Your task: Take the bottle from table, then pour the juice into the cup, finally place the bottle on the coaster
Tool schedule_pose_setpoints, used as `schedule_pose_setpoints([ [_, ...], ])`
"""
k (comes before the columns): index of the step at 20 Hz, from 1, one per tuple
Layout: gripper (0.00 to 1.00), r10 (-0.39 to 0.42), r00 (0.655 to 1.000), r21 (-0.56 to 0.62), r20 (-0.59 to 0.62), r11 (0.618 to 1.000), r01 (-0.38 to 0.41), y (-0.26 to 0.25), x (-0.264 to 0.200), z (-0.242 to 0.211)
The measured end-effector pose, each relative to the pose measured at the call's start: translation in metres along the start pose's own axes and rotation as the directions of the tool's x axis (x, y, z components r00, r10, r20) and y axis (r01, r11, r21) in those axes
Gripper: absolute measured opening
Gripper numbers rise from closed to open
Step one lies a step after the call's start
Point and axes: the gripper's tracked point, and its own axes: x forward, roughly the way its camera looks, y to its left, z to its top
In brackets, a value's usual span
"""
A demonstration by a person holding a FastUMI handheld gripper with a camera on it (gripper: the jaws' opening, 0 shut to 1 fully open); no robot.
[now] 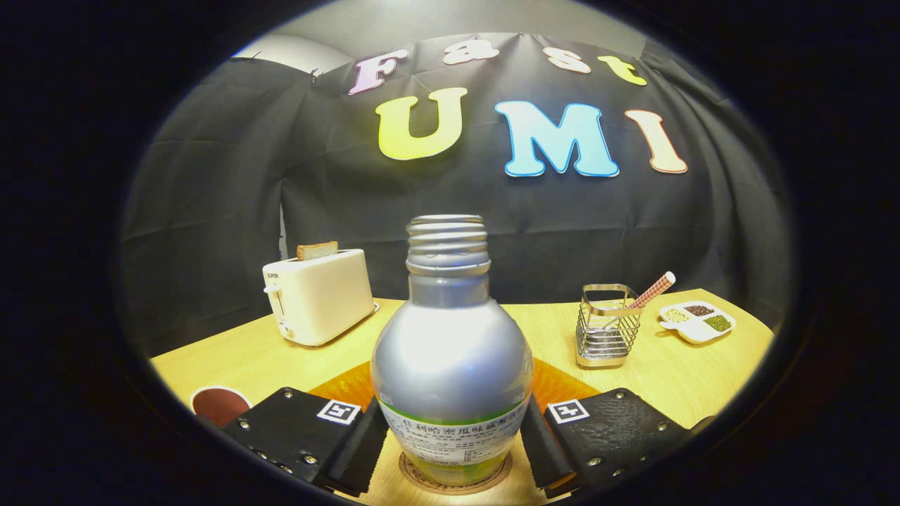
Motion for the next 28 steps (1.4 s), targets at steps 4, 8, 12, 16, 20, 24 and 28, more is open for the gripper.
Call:
schedule_pose_setpoints([
  [4,0.82,-0.001,1.000,-0.026,0.009,1.000,0.001,0.002,0.000,-0.003],
  [8,0.82,-0.019,0.999,-0.048,0.027,0.999,0.020,0.001,0.003,-0.007],
  [12,0.82,-0.026,0.999,-0.057,0.047,0.998,0.028,0.002,0.002,-0.007],
  [16,0.84,-0.046,0.997,-0.078,0.054,0.996,0.050,0.000,-0.001,-0.002],
  [20,0.95,-0.023,0.993,-0.048,0.118,0.998,0.029,0.008,-0.024,0.041],
  [24,0.96,-0.041,0.984,-0.040,0.172,0.998,0.048,0.002,-0.060,0.107],
  [28,0.96,-0.066,0.974,-0.035,0.218,0.997,0.076,-0.014,-0.102,0.169],
])
